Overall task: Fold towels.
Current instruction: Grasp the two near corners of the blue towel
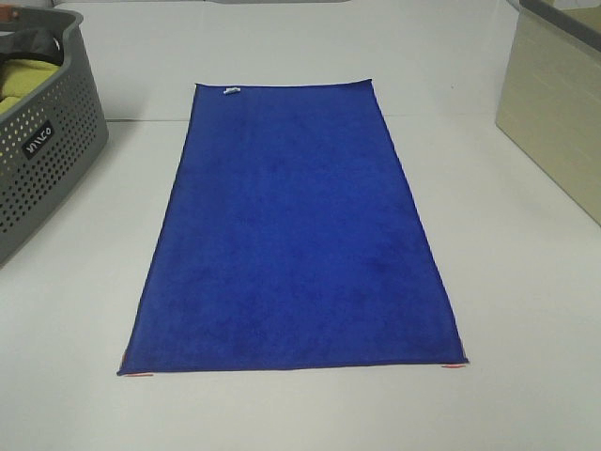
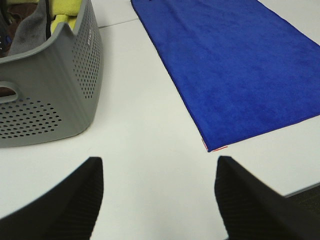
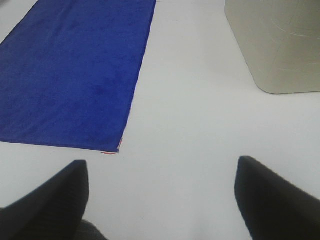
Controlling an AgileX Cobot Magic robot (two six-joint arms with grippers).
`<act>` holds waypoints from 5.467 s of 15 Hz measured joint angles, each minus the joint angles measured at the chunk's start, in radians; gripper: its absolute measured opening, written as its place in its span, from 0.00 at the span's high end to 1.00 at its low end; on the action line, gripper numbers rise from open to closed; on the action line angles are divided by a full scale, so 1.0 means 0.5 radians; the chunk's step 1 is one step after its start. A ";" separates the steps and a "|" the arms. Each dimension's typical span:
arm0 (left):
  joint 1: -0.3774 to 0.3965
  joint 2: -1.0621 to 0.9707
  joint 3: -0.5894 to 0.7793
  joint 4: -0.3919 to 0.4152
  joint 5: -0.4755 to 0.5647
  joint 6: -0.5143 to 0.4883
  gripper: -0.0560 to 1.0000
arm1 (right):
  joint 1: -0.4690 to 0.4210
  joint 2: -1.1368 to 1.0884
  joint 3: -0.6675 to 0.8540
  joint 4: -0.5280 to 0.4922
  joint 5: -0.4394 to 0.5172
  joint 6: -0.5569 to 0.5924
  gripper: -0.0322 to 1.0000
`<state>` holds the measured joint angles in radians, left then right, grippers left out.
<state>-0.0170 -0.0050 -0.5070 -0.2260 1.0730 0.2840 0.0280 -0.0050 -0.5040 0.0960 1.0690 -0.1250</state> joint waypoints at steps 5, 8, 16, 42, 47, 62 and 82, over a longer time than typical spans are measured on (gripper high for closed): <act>0.000 0.000 0.000 0.000 0.000 0.000 0.36 | 0.000 0.000 0.000 0.000 0.000 0.000 0.24; 0.000 0.000 0.000 0.000 0.000 0.000 0.36 | 0.000 0.000 0.000 0.000 0.000 0.000 0.24; 0.000 0.000 0.000 0.000 0.000 0.000 0.36 | 0.000 0.000 0.000 0.000 0.000 0.000 0.24; 0.000 0.018 -0.018 -0.064 -0.240 -0.160 0.36 | 0.000 0.100 -0.024 0.030 -0.076 0.234 0.24; 0.000 0.520 -0.024 -0.358 -0.696 -0.316 0.36 | 0.000 0.820 -0.040 0.080 -0.316 0.334 0.24; 0.000 2.944 -0.028 -1.580 -0.952 0.728 0.36 | 0.000 2.732 -0.044 1.030 -1.028 -0.630 0.24; -0.248 3.928 -0.256 -2.858 -0.970 1.974 0.63 | 0.318 3.820 -0.486 1.846 -1.192 -1.126 0.61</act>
<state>-0.1410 1.9590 -0.6350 -1.6550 0.5880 1.2710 0.1870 1.9050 -0.7470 1.0190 0.4730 -0.6880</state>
